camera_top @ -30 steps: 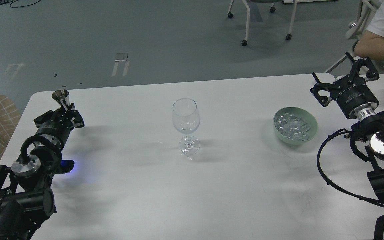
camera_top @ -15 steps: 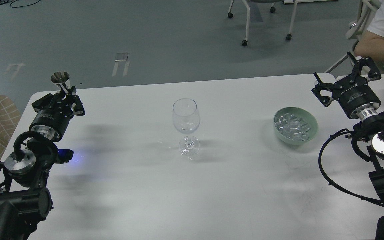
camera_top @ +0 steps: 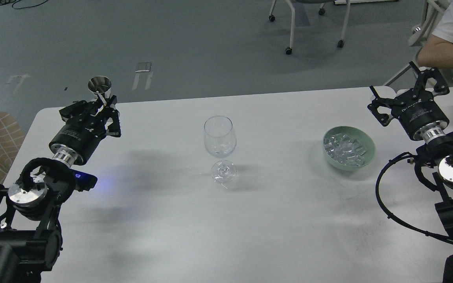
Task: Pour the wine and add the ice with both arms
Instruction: 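Carry the jigger with the left gripper over the wine glass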
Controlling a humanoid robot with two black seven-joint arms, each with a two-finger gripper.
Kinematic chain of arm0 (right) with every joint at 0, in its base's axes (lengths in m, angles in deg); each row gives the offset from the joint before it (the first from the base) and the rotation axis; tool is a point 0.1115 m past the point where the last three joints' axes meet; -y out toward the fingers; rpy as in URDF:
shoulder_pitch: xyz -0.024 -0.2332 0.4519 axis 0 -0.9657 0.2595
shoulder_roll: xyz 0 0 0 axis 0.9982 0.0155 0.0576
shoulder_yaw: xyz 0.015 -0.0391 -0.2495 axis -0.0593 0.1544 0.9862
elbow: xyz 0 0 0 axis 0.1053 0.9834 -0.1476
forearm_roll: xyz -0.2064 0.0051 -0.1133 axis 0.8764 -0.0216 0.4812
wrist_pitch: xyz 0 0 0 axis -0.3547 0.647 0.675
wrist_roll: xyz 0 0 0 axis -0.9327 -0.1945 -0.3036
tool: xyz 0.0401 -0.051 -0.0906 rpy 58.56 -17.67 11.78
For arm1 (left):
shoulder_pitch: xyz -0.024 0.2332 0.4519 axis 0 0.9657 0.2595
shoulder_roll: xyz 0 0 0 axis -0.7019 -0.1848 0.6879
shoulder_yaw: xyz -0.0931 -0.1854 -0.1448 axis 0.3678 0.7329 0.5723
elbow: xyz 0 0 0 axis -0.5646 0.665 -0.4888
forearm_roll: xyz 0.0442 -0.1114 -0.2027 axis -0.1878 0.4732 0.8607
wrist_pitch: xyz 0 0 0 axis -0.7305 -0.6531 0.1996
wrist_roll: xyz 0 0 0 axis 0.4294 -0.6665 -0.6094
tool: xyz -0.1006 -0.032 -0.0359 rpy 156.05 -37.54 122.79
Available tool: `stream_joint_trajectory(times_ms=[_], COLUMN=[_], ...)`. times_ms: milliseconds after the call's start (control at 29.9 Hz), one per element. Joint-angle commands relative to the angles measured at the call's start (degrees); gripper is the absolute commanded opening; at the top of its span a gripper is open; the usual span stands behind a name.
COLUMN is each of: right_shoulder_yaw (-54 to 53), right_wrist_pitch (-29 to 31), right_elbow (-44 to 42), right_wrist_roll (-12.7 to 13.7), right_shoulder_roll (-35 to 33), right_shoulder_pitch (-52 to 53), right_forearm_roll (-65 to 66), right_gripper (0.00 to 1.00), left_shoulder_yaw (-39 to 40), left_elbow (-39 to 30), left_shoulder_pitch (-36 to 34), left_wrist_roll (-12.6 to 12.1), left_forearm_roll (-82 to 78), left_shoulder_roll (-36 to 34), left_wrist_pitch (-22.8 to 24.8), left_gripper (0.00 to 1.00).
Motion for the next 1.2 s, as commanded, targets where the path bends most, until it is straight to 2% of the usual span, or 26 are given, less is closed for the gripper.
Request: stream_joint_trajectory(times_ms=[0,200,367,568,802,1169], right_shoulder_yaw=[0.0,0.0,0.0,0.0,0.0,0.0], right_wrist_pitch=[0.0,0.1,0.2,0.2,0.2,0.2], right_elbow=[0.1,0.2,0.2,0.2,0.2,0.3], right_wrist_roll=[0.1,0.0,0.0,0.0,0.0,0.0], right_shoulder_roll=[0.0,-0.1,-0.1,-0.1,0.0,-0.3], right_shoulder_pitch=[-0.2,-0.5,-1.1,-1.3,-1.3,-1.5], right_forearm_roll=[0.0,0.0,0.0,0.0,0.0,0.0], right_gripper=[1.0,1.0,1.0,1.0,1.0,1.0], left_shoulder_yaw=[-2.4,-6.5,-8.9,-10.8,-11.4,-11.6], left_elbow=[-3.1,-6.6,-11.6,-11.8,-12.2,-12.9], left_shoulder_pitch=[0.2,0.5,0.6,0.4,-0.5,-4.9], left_wrist_roll=[-0.2,-0.4,-1.2,-2.4,-5.2,-5.9], left_forearm_roll=[-0.1,-0.7,-2.9,-6.0,-12.1,-12.3], left_shoulder_roll=[-0.1,-0.3,-0.3,-1.1,-0.8,-0.1], left_wrist_pitch=[-1.7,-3.2,-7.8,-8.3,-7.7,-10.0], left_gripper=[0.0,0.0,0.0,0.0,0.0,0.0])
